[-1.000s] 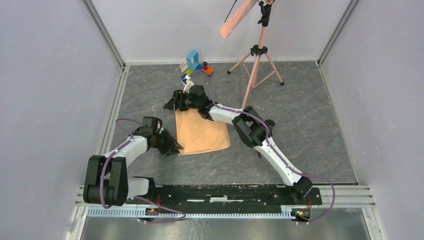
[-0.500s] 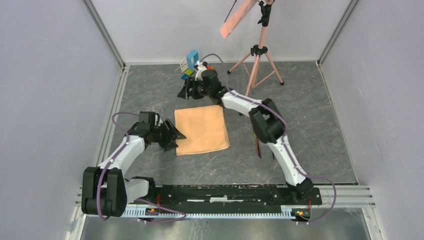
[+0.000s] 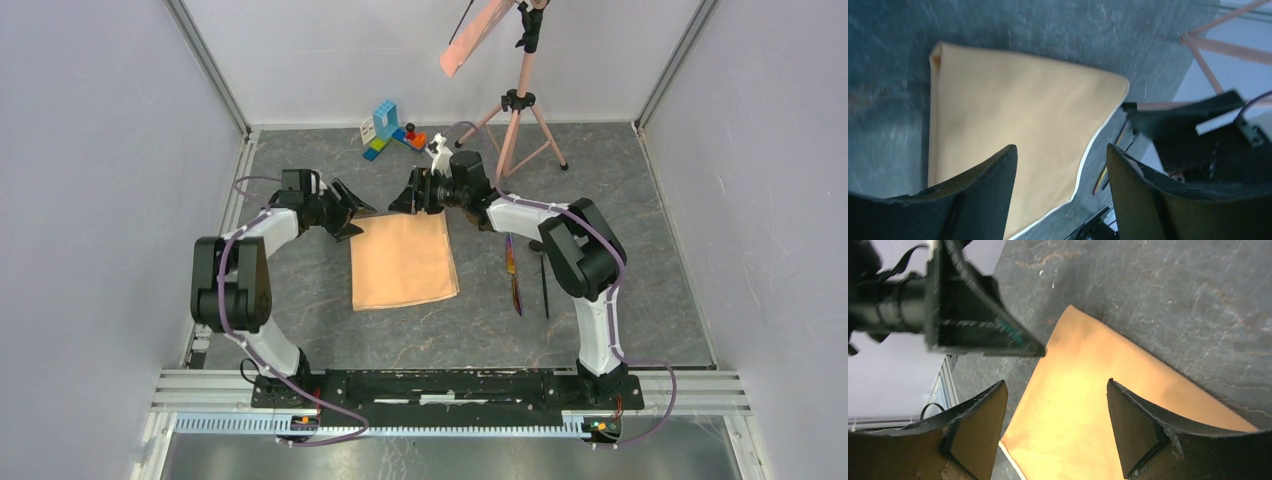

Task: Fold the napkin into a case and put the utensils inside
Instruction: Smooth out the square-folded napkin at the center of the board.

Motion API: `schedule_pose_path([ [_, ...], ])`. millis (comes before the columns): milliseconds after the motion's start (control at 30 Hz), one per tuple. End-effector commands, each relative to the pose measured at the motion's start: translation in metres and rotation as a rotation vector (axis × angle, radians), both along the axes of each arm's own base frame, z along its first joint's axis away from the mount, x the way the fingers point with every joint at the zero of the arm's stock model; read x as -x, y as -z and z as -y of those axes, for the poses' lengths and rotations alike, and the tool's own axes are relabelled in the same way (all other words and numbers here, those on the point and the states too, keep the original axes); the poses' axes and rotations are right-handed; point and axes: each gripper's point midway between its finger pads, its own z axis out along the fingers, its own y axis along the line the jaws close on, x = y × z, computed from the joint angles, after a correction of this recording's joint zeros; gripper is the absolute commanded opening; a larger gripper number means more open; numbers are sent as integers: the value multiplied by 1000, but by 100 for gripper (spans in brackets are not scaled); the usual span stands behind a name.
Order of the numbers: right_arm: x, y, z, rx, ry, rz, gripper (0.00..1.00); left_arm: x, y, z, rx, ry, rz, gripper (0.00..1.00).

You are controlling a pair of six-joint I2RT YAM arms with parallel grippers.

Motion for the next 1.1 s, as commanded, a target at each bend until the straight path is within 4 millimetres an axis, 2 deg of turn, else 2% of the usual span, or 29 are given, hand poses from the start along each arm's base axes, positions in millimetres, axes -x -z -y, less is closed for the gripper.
schedule_pose_path([
  [0, 4, -1, -5, -64, -52, 25, 78, -40, 4, 7, 74, -23, 6, 71],
  [133, -4, 23, 4, -53, -34, -8, 76, -47, 20, 0, 68, -64, -16, 70],
  [267, -9, 50, 16, -18, -10, -38, 76, -41, 45, -9, 15, -82, -101, 67],
  [333, -11, 62, 22, 4, 4, -50, 76, -39, 58, -26, 21, -121, -149, 65],
  [467, -16, 84, 29, 49, 13, -67, 75, -36, 68, -36, 3, -137, -175, 64],
  [700, -38, 117, 68, 272, 102, -44, 75, -27, 86, -48, -45, -149, -235, 65],
  [800, -44, 120, 85, 351, 132, -20, 75, -25, 90, -50, -59, -144, -240, 65],
  [900, -49, 116, 98, 438, 145, 14, 75, -29, 82, -50, -75, -128, -204, 65],
  [1067, -62, 73, 99, 513, 137, 106, 75, -36, 57, -36, -152, -25, -114, 67],
])
